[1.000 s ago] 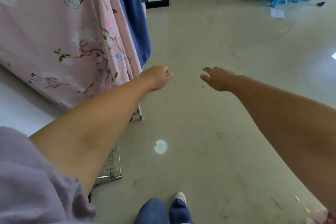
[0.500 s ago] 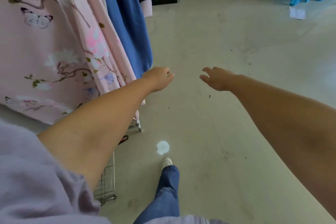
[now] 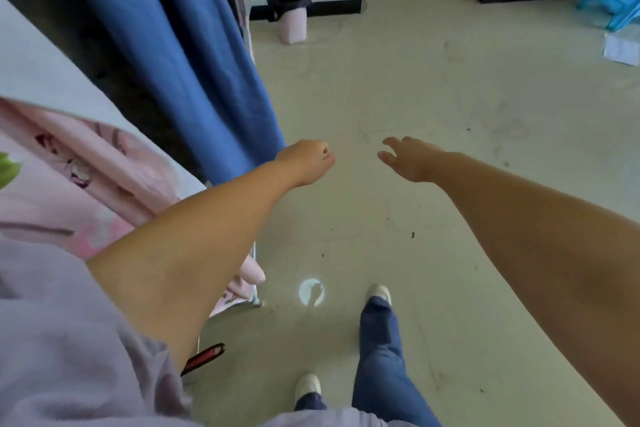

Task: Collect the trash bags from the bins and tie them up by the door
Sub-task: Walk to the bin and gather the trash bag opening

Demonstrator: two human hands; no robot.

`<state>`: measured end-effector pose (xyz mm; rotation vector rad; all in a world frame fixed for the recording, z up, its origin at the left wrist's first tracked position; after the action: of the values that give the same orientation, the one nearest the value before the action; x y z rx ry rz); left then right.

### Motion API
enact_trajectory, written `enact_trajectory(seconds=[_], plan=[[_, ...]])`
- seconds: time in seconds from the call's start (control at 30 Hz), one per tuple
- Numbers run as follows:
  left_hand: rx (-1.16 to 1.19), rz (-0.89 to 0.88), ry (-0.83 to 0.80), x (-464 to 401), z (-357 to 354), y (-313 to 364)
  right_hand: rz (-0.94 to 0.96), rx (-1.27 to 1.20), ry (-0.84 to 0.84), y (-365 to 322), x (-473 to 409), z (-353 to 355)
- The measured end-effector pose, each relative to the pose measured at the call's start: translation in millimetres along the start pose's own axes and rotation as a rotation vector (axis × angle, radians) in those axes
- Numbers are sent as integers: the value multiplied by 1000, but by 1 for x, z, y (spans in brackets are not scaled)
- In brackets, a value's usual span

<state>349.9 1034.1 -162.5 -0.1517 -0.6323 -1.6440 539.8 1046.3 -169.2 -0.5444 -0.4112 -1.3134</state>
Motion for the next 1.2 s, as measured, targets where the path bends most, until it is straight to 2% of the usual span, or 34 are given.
enact_trajectory(seconds=[0.3,0.57,1.0,1.2], plan=[[146,149,43,-162,74,-7,124,127,-35,44,-160,124],[139,186,80,-303,150,-13,153,176,-10,75,-298,220],[135,190,-10,-582,322,-85,133,112,-31,73,-561,417],[144,215,28,-710,395,-113,147,113,-22,85,-691,501]])
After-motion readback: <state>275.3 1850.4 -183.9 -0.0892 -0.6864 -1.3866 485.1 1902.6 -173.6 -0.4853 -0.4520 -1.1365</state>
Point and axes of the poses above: each hand's wrist, its own x-axis away from the middle knuckle, its own z-axis out of the back of the hand, y = z × x, the point moved 7 cm from there along -x, towards the middle knuckle, and after that the axes turned 9 degrees about -y, right-handed, at the moved point
